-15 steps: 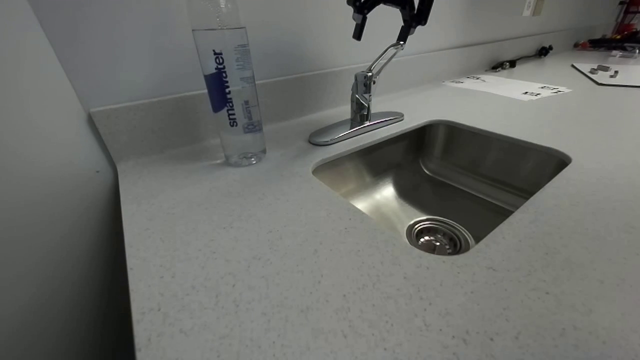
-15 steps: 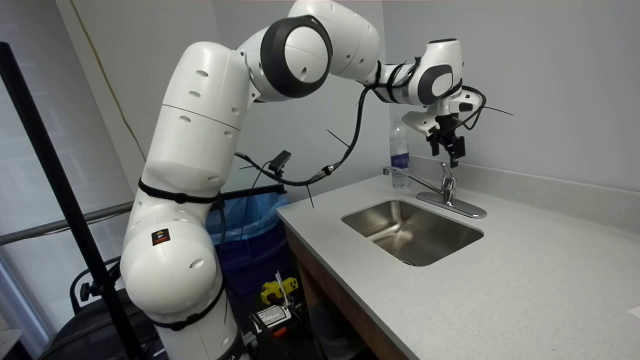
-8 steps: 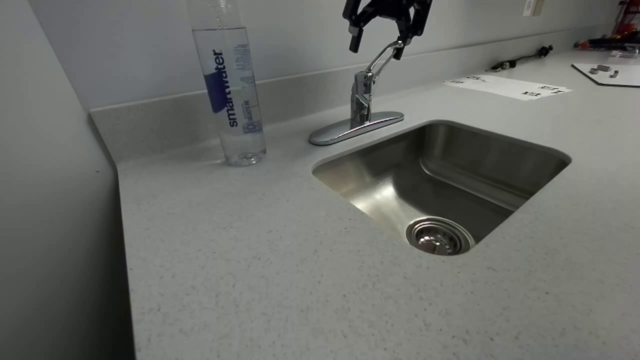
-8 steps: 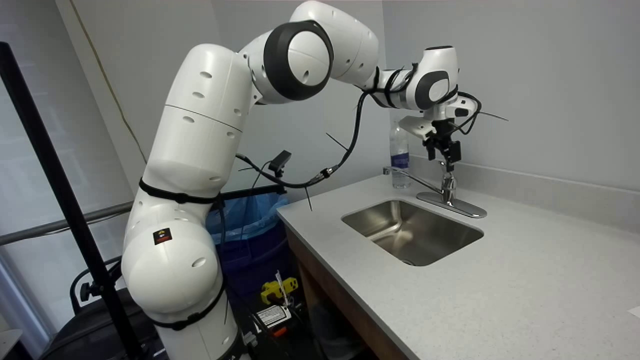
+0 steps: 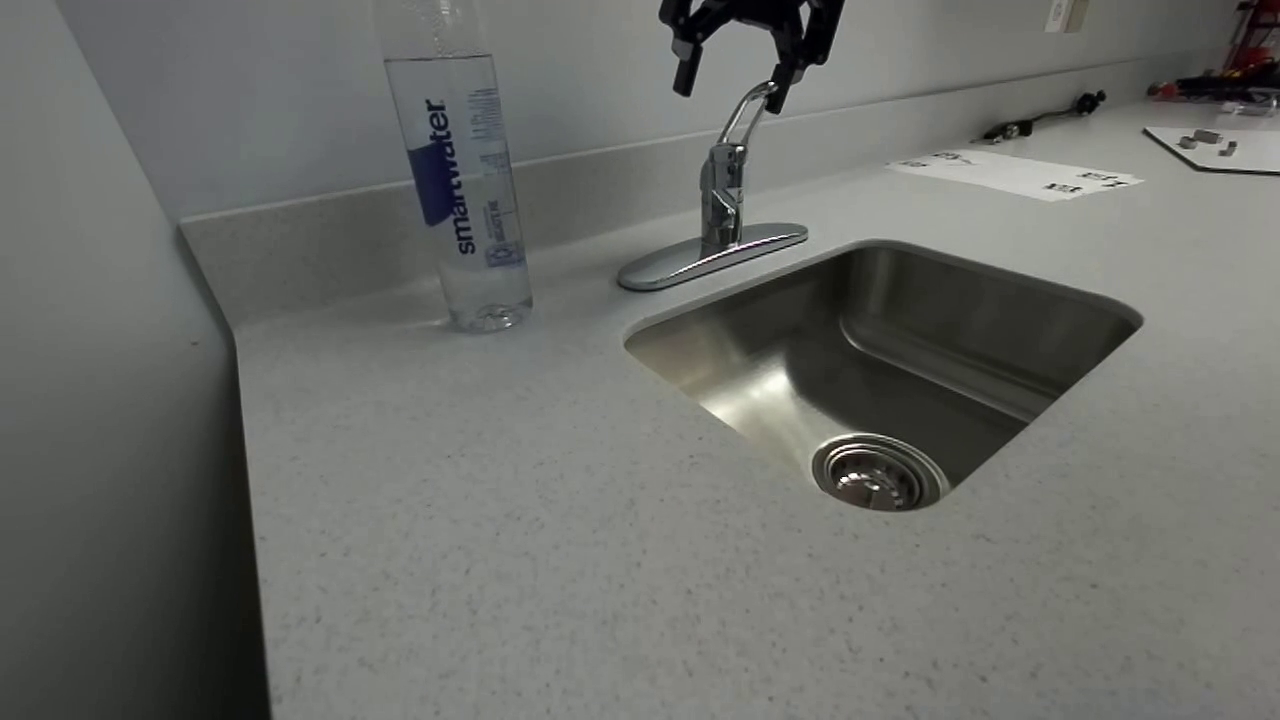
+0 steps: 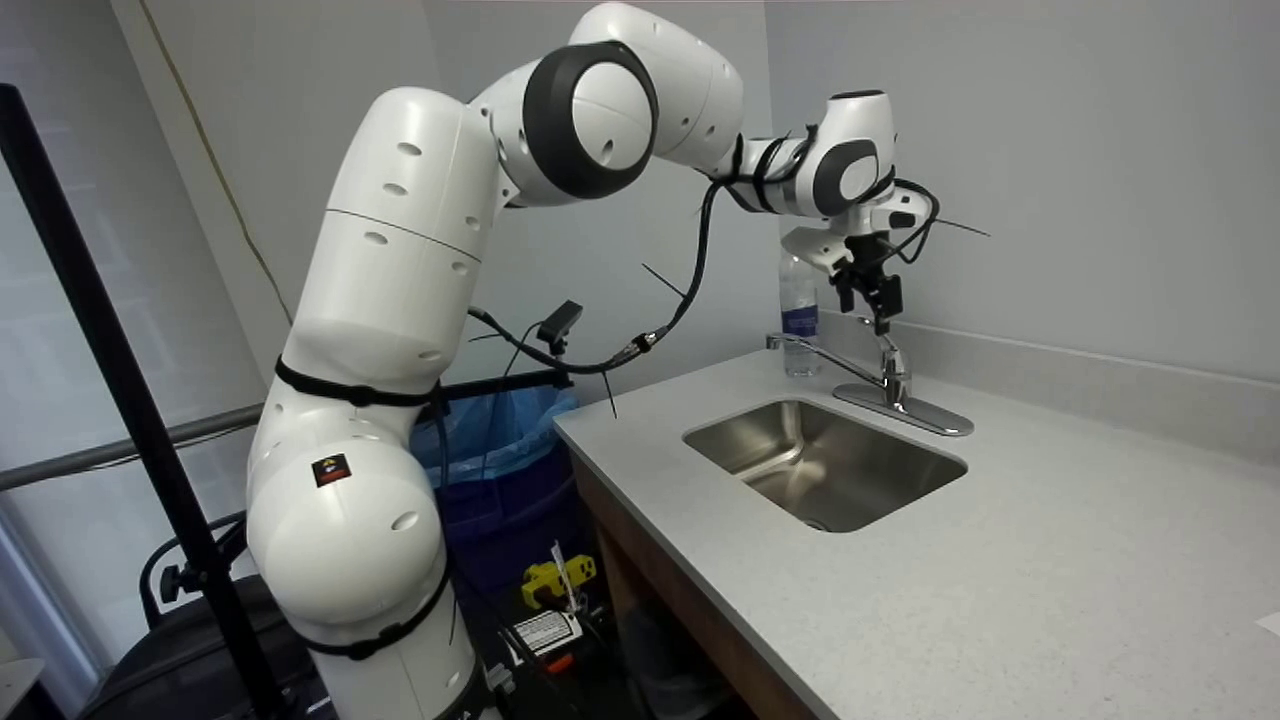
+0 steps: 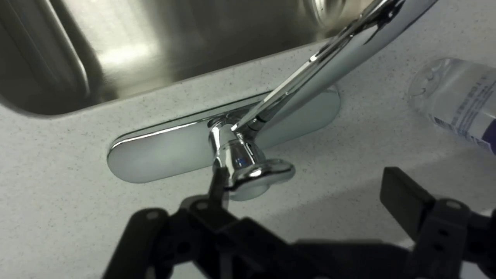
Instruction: Move the tap handle to the left
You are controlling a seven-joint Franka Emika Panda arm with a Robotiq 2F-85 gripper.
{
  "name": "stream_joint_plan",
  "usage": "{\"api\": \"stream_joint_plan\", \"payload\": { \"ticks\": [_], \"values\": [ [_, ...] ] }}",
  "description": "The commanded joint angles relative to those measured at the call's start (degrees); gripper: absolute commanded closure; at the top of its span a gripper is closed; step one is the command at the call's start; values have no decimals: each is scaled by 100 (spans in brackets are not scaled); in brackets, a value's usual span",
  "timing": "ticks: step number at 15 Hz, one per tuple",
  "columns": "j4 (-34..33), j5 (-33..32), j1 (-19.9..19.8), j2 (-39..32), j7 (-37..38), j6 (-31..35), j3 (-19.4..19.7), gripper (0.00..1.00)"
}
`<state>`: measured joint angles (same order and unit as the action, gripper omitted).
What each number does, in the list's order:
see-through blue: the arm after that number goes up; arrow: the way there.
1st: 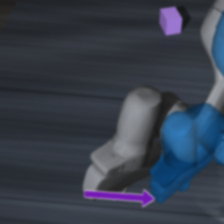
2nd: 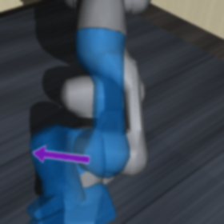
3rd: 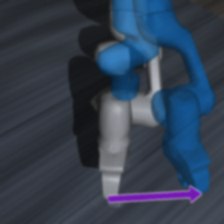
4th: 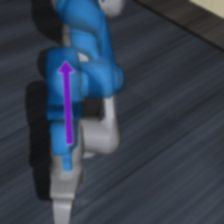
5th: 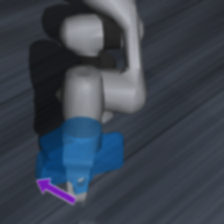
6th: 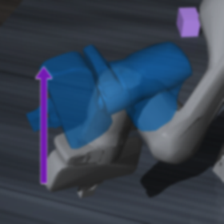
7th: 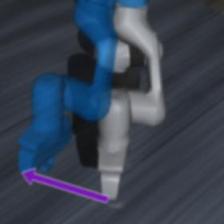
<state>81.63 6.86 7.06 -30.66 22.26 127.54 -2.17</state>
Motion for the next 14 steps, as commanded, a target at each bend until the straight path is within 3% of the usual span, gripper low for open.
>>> {"api": "stream_joint_plan", "payload": {
  "ticks": [1,11,14],
  "values": [
    [365,45,201,285,255,476,-8,0],
    [1101,-66,355,693,287,1235,-19,0],
    [1195,-85,264,792,175,1179,17,0]
  ]
}}
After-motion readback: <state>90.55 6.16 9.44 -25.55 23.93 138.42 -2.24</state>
